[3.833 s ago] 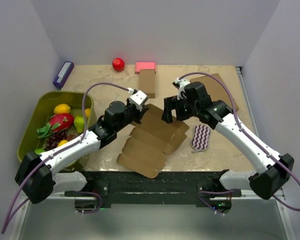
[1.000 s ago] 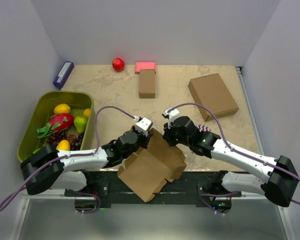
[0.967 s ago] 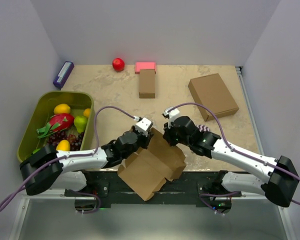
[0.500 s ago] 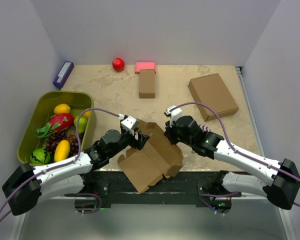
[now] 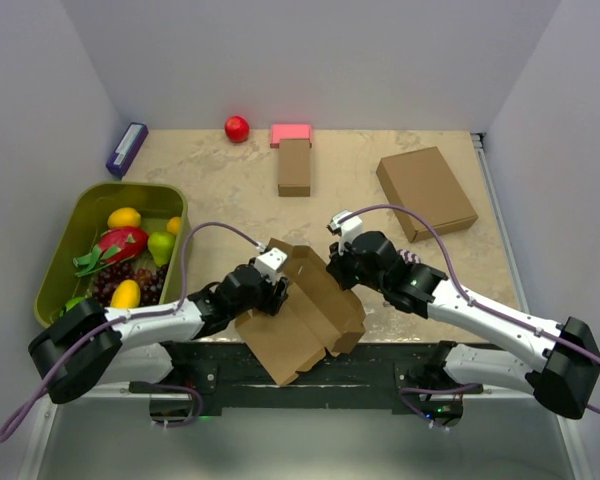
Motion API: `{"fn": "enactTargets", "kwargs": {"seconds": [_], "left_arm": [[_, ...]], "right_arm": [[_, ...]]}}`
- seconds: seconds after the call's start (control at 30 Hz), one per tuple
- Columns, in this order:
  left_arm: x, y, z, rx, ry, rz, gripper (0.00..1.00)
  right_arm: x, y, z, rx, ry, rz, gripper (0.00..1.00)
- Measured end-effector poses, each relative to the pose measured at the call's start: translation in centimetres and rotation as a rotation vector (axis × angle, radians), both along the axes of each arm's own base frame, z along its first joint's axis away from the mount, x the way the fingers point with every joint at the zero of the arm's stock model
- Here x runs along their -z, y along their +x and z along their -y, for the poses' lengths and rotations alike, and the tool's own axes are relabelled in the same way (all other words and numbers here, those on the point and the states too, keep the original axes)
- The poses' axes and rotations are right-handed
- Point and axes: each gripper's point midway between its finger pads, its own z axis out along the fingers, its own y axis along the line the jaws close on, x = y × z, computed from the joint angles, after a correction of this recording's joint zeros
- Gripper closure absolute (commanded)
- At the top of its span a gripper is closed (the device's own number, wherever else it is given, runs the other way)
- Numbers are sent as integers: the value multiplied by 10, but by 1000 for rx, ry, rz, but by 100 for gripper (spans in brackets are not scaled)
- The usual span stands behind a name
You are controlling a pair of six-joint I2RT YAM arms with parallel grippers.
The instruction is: Fold the paper box
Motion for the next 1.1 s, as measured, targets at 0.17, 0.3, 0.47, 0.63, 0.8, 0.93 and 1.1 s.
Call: {"fn": "enactTargets", "kwargs": {"seconds": [0.17,0.3,0.47,0.63,0.8,0.93,1.1], "left_arm": [[7,4,-2,-13,34,-4,50],[2,7,2,-19,23,18,52],[-5,7,9,0,20,47,65],[-8,5,18,21,24,63,73],[-4,-3,27,44,36,62,75],[-2,-8,32,46,28,53,76],[3,-14,40,44,-1,24,77]], "right_arm": [[0,-1,-1,-9,3,-5,100],[2,-2,-2,-13,2,-10,100],[6,0,-5,-16,-2,-15,100],[6,0,-6,-16,-3,-16,100],[8,1,-6,-16,-6,-19,100],[9,1,-6,-16,-7,-20,100],[9,1,-6,-16,-8,-20,100]]}}
